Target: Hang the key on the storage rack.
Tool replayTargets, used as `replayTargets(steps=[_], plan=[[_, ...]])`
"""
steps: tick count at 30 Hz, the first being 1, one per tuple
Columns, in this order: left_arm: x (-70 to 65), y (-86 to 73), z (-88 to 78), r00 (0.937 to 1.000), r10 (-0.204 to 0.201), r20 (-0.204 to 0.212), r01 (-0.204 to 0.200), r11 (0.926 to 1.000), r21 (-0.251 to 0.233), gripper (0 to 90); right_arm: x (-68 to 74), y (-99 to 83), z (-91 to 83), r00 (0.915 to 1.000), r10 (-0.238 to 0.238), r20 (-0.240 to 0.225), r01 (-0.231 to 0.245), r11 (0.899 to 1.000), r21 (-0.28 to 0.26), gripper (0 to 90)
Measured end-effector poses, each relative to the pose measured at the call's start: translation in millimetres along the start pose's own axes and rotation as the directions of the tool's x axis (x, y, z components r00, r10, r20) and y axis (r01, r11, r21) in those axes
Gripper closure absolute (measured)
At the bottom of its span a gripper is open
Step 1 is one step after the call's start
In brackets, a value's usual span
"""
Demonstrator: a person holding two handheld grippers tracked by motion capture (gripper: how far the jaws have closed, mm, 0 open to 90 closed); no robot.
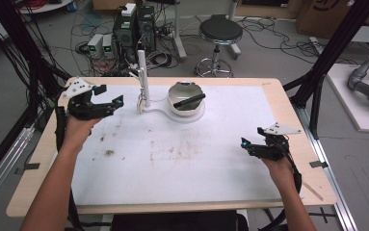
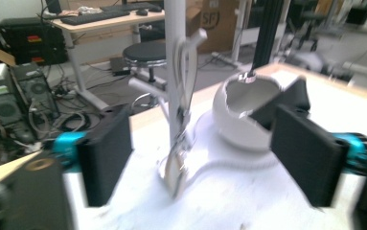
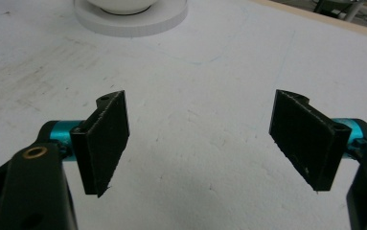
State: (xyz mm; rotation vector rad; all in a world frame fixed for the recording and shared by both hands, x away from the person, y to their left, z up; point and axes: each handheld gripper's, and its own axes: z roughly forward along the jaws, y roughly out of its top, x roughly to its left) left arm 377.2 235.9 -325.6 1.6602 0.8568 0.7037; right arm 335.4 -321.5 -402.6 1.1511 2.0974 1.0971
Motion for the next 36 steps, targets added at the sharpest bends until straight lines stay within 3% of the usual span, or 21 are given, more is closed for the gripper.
replayTargets(steps=[5, 11, 15, 20, 36], plan=[[-8.6, -22.6, -11.6, 0.9985, -0.031, -0.044, 0.03, 0.9991, -0.029, 20.4, 0.9, 6.8, 0.4, 0.9995, -0.01, 0.03, 0.011, 1.0, -0.021, 21.3], [-19.3, -42.4, -15.7, 0.9974, -0.042, -0.058, 0.04, 0.9987, -0.033, 20.5, 1.2, 9.0, 3.2, 0.9996, -0.012, 0.027, 0.013, 0.999, -0.035, 21.3], [-22.1, -46.5, -14.3, 0.9969, -0.044, -0.065, 0.042, 0.9989, -0.022, 20.4, 1.3, 8.3, 4.1, 0.9998, -0.008, 0.019, 0.008, 0.999, -0.037, 21.3], [-22.5, -51.0, -19.9, 0.995, -0.071, -0.07, 0.067, 0.9959, -0.061, 20.4, 0.2, 8.5, 5.1, 0.9997, -0.009, 0.023, 0.01, 0.999, -0.04, 21.3], [-24.1, -69.5, -20.9, 0.9927, -0.099, -0.07, 0.098, 0.9951, -0.017, 20.4, 1.8, 7.0, 6.3, 0.9996, -0.017, 0.023, 0.018, 1.0, -0.022, 21.3]])
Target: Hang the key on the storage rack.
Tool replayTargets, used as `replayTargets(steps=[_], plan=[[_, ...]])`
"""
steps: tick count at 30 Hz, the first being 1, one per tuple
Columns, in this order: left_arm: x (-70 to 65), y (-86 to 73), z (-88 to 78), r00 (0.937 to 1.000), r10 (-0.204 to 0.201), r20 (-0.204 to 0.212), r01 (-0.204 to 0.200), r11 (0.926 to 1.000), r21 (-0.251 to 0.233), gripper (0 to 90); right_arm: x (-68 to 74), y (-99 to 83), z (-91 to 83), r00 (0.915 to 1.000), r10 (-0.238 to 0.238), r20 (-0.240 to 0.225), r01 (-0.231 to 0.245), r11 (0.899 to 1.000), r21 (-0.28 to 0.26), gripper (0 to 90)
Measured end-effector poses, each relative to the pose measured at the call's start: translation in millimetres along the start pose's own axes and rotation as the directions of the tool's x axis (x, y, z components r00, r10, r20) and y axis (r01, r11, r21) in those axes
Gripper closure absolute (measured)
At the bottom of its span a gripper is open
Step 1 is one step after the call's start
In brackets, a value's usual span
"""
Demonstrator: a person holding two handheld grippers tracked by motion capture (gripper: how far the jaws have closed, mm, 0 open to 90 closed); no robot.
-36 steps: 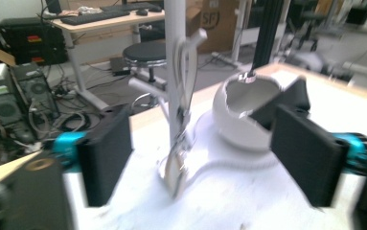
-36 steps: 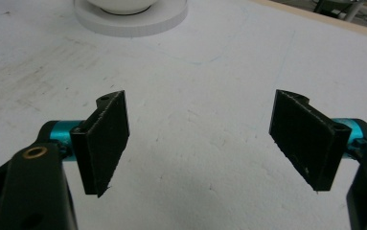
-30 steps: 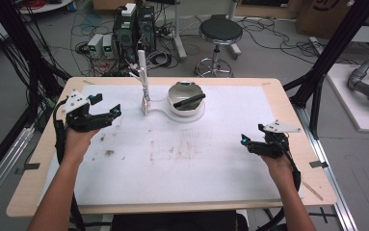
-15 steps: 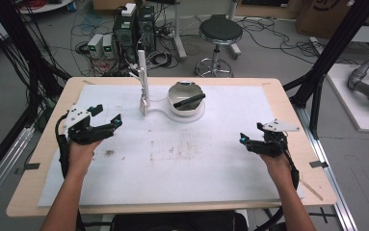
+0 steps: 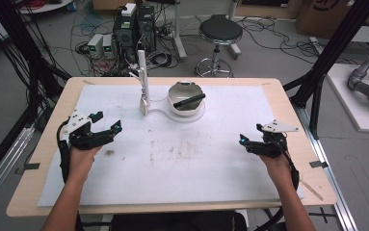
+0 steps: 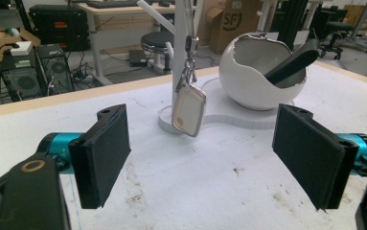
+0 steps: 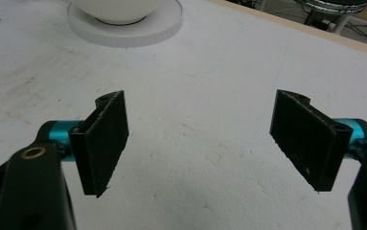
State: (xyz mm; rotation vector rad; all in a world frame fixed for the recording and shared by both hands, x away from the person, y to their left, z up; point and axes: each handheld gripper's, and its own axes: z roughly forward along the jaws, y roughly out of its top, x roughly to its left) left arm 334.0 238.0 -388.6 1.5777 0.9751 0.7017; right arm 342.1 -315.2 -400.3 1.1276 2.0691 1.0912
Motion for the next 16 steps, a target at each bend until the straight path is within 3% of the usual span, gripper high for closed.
replayTargets(steps=[16], plan=[[-1.8, -3.7, 4.1, 1.0, -0.005, 0.005, 0.005, 0.9999, 0.011, 20.4, -1.3, -3.8, -0.3, 1.0, 0.001, -0.007, -0.001, 1.0, 0.002, 21.3]])
